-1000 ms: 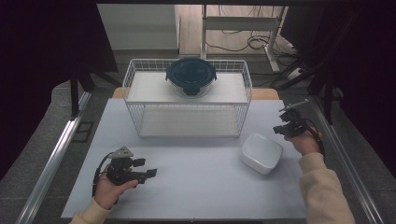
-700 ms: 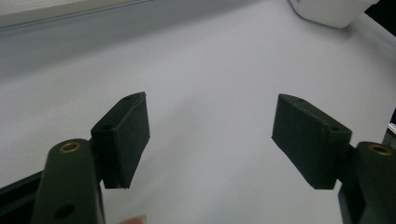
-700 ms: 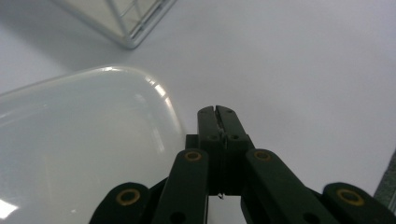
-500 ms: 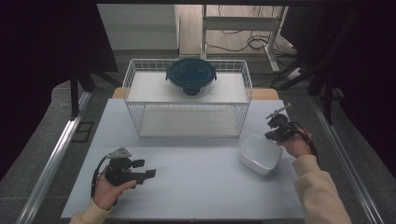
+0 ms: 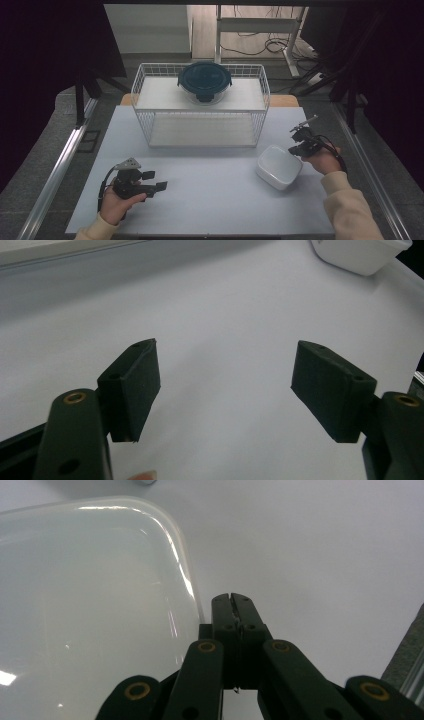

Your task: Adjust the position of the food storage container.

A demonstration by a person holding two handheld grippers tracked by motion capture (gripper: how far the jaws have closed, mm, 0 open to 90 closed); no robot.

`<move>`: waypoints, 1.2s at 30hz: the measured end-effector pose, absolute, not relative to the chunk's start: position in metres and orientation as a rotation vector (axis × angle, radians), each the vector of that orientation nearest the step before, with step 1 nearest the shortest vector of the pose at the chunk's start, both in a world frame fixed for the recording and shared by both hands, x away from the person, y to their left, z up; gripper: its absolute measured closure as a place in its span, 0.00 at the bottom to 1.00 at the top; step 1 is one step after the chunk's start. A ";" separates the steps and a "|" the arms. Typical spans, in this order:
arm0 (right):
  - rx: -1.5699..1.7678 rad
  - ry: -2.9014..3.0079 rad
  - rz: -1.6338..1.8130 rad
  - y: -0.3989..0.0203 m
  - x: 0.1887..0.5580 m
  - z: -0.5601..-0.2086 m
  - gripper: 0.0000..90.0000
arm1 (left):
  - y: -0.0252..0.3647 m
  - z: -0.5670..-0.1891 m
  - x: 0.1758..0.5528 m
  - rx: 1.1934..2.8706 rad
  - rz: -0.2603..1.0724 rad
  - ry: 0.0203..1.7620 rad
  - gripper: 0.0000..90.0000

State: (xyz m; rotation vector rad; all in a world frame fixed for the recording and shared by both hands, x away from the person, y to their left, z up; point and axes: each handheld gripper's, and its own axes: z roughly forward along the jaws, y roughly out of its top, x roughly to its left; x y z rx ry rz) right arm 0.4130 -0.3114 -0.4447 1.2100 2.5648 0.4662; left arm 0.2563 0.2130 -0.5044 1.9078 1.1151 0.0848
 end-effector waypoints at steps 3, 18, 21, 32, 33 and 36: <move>1.228 2.570 0.474 -0.312 0.410 -0.445 0.99 | 0.213 -0.504 0.256 1.907 0.085 1.115 0.30; 1.279 2.646 0.515 -0.265 0.362 -0.448 0.99 | 0.211 -0.505 0.257 1.912 0.078 1.111 0.30; 1.257 2.658 0.529 -0.256 0.357 -0.449 0.99 | 0.211 -0.505 0.257 1.911 0.078 1.111 0.30; 1.142 2.628 0.644 -0.266 0.334 -0.441 0.99 | 0.215 -0.503 0.256 1.898 0.086 1.116 0.30; 1.131 2.625 0.653 -0.271 0.329 -0.439 0.99 | 0.215 -0.503 0.256 1.898 0.087 1.118 0.30; 1.097 2.624 0.675 -0.282 0.308 -0.430 0.99 | 0.214 -0.503 0.256 1.901 0.088 1.115 0.30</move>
